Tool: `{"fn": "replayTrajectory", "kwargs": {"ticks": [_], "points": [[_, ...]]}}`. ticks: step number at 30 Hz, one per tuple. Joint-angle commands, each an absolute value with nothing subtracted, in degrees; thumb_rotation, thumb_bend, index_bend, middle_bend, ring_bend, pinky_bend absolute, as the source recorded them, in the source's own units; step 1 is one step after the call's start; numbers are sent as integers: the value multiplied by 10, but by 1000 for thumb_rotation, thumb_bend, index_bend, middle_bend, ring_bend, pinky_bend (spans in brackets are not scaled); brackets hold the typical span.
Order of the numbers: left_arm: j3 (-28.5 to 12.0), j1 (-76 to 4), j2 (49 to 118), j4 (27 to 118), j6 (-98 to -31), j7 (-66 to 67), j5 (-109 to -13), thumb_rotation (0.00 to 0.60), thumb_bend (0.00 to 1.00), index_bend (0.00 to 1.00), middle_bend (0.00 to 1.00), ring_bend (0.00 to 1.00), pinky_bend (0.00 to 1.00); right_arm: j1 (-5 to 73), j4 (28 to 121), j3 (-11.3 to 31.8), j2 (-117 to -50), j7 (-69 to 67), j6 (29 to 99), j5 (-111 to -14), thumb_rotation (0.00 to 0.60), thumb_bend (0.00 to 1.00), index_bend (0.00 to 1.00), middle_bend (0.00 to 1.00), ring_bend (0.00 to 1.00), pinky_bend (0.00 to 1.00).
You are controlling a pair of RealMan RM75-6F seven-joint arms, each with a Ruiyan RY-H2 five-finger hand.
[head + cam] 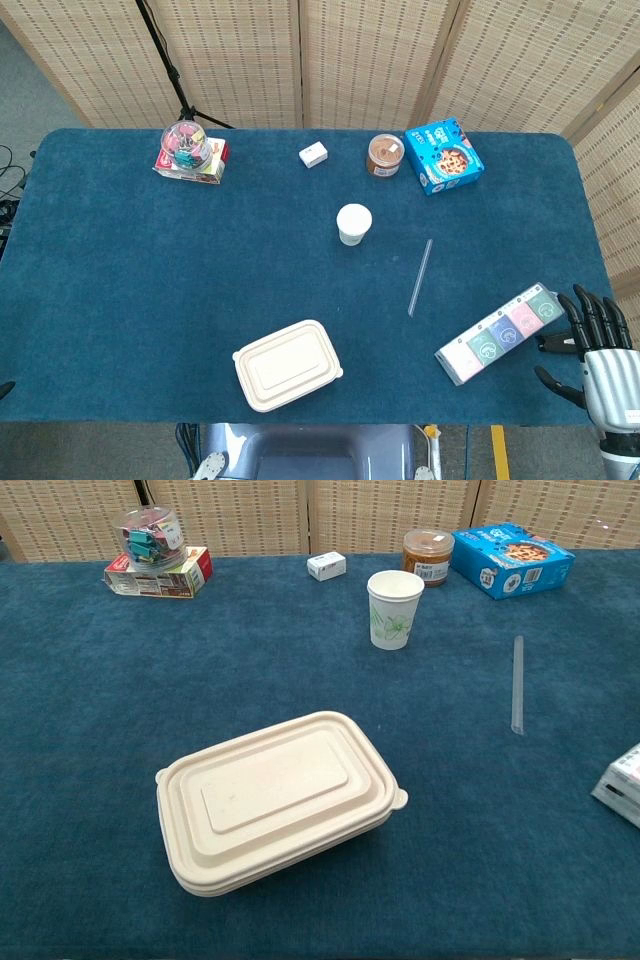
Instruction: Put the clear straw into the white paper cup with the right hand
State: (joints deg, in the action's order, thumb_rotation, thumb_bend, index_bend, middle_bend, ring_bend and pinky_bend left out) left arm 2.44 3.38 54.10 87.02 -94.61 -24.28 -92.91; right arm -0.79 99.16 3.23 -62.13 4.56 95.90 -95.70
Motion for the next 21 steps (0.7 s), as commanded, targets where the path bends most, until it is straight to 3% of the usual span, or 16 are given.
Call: {"fn": "replayTrajectory", "kwargs": {"ticks": [1, 12, 21], "points": [[24, 34, 541, 870, -946, -244, -929, 600, 0, 0, 0, 0, 0, -8, 994, 32, -621, 49, 956, -953, 600, 0, 0, 0, 0, 0], [19, 27, 538, 874, -930, -249, -915, 600, 0, 0, 0, 0, 0, 12, 1004, 43, -625, 67, 928, -945, 600, 0, 0, 0, 0, 0], [12, 19, 535, 893, -910, -228, -897, 600, 0, 0, 0, 0, 0, 93, 1039, 100, -609, 104, 822, -878, 600, 0, 0, 0, 0, 0]]}}
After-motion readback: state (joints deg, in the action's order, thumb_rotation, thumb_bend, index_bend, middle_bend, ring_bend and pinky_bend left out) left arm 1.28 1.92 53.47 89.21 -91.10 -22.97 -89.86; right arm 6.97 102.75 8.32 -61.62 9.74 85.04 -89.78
